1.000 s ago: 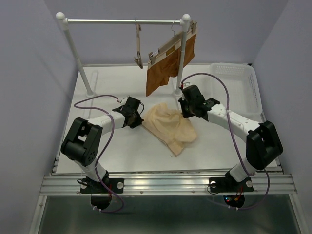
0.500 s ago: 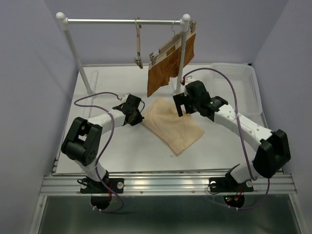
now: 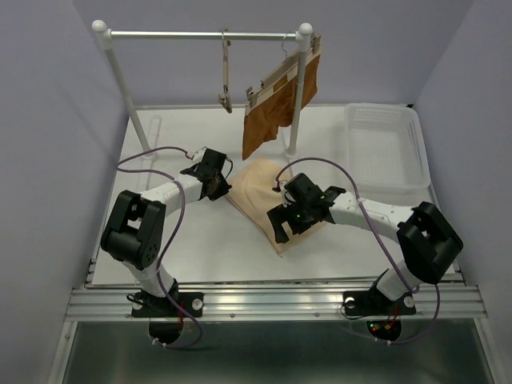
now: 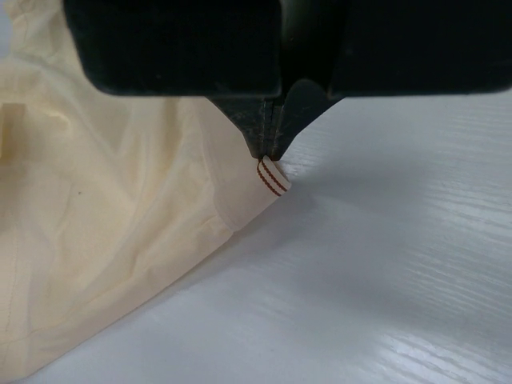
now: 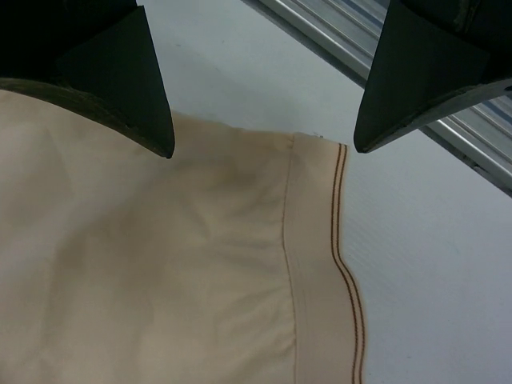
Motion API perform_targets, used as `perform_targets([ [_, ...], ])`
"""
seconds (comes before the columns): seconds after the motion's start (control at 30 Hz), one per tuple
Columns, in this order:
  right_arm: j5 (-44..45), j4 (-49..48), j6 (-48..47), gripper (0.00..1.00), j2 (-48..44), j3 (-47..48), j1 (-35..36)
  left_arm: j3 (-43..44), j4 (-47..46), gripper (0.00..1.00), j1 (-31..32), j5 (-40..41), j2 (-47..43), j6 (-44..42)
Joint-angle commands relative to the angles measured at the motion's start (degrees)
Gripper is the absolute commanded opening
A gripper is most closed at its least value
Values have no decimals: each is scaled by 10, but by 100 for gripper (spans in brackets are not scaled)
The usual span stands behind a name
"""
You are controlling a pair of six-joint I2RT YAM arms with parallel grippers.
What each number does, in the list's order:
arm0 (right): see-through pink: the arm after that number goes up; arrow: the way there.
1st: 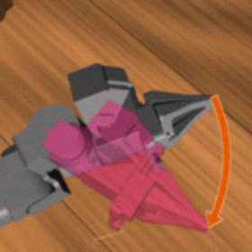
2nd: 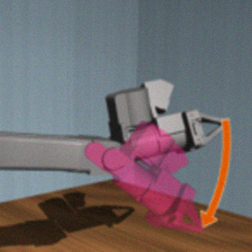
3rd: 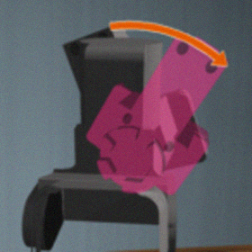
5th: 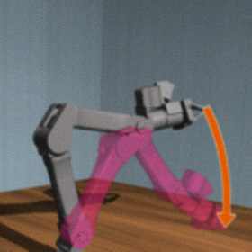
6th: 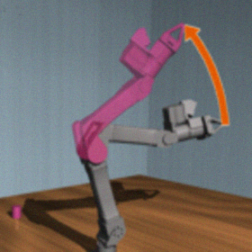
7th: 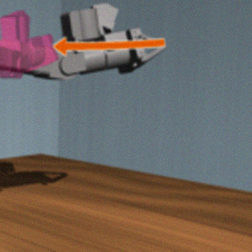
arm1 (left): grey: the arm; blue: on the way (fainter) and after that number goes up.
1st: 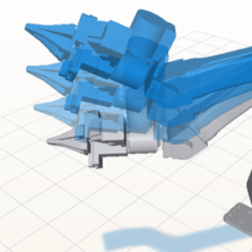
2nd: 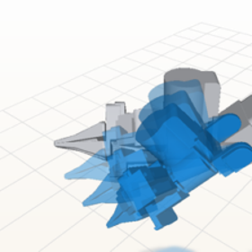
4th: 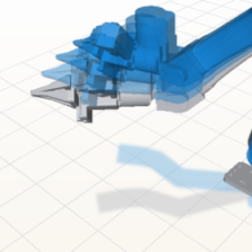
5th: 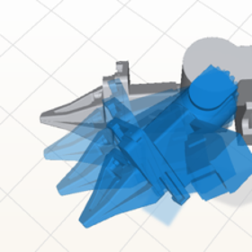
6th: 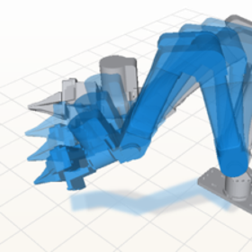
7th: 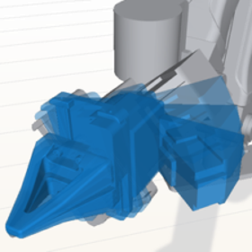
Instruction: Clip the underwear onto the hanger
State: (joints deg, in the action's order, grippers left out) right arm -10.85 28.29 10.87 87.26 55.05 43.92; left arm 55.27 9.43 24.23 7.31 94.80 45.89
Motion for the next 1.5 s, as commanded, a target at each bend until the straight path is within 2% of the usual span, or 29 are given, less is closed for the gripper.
perform_targets([
  [0.0,-38,-82,24,100,27,-17,5,26,5,0,-15,20,4,-14],
  [0.2,-52,-102,51,100,59,-65,28,48,1,0,-33,10,42,-29],
  [0.43,-78,-116,110,100,36,-107,135,102,11,0,-52,0,102,-59],
  [0.73,-75,-122,131,100,20,-87,205,124,13,0,-52,-23,124,-77],
  [0.87,-47,-112,129,100,3,-52,205,113,12,21,-50,-38,79,-96],
  [0.93,4,-87,136,100,-13,-14,205,106,16,38,-43,-47,30,-111],
  [0.97,47,-55,137,100,-24,24,205,103,35,79,-33,-42,-8,-116],
  [1.0,79,-45,144,100,-29,34,197,101,41,93,-25,-38,-46,-115],
  [1.03,87,-37,148,100,-39,42,189,93,49,99,-21,-36,-64,-109],
  [1.17,90,-28,172,100,-80,38,109,36,65,99,5,-50,-178,-67],
  [1.3,87,-40,178,100,-119,20,58,-41,62,99,50,-70,-252,-15],
  [1.47,60,-79,180,100,-141,-9,9,-143,31,99,119,-136,-303,60],
])
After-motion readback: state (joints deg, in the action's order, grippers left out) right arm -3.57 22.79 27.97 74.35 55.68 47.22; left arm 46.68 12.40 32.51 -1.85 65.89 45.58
